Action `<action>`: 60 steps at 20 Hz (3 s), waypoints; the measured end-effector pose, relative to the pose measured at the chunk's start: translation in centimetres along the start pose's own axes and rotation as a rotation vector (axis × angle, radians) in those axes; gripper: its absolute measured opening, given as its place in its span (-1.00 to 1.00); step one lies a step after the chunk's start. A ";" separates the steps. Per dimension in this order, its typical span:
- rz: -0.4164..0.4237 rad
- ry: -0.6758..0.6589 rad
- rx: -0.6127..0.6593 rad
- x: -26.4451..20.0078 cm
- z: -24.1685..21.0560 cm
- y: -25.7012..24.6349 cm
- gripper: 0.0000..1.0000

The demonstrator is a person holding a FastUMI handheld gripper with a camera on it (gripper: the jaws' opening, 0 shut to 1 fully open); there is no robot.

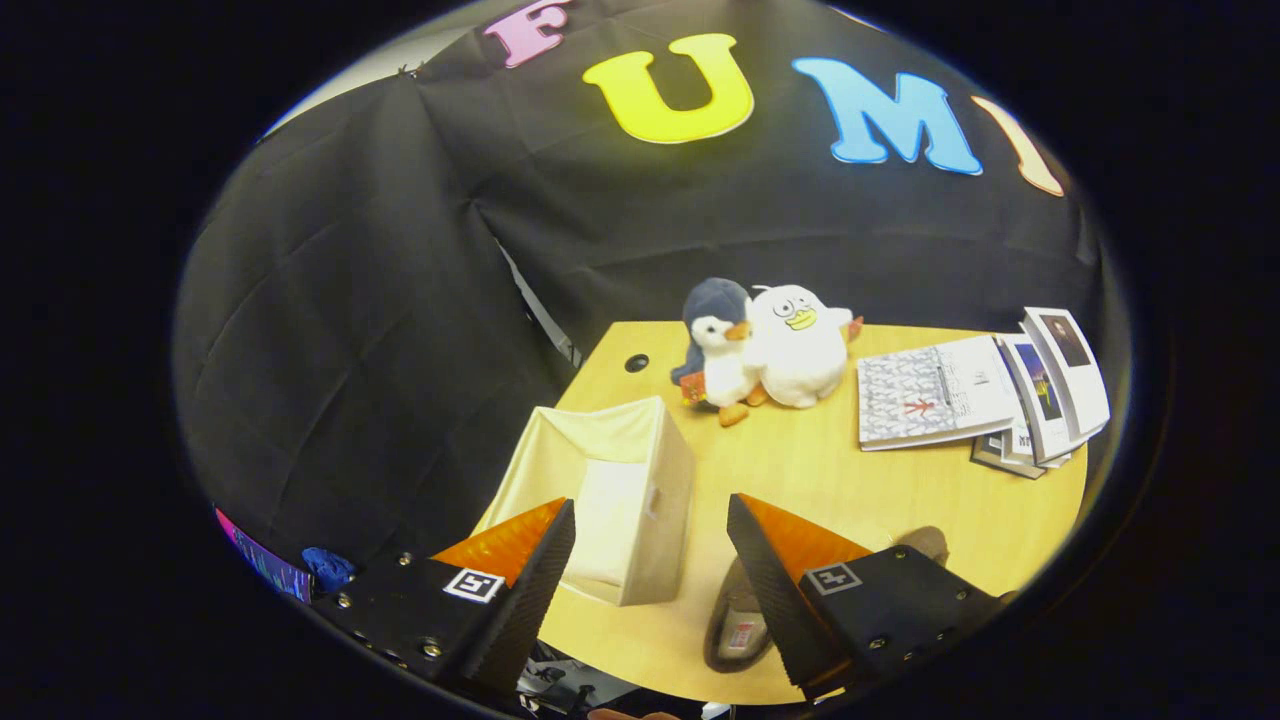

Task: Open the storage box then place both shoes into the box .Put the left shoe in first, then the right shoe, with the right side of both shoes facing outward in a uniform manner.

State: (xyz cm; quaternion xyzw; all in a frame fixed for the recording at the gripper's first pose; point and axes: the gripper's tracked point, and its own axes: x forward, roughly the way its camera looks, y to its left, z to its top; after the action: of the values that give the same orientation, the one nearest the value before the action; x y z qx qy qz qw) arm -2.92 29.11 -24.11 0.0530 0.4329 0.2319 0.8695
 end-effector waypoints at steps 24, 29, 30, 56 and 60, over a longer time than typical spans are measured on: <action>-0.123 0.378 0.015 4.4 -19.5 -11.6 0.85; -0.189 0.435 0.057 6.5 -20.7 -13.4 0.86; -0.205 0.441 0.065 7.1 -20.7 -13.8 0.85; 0.003 0.217 0.033 -0.5 0.6 -4.8 -0.97; 0.049 0.185 -0.047 1.3 4.2 -0.3 -0.97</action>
State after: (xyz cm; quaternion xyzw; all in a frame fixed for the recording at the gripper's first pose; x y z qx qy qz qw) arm 1.15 29.88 -22.52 0.0215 0.5045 0.2669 0.8209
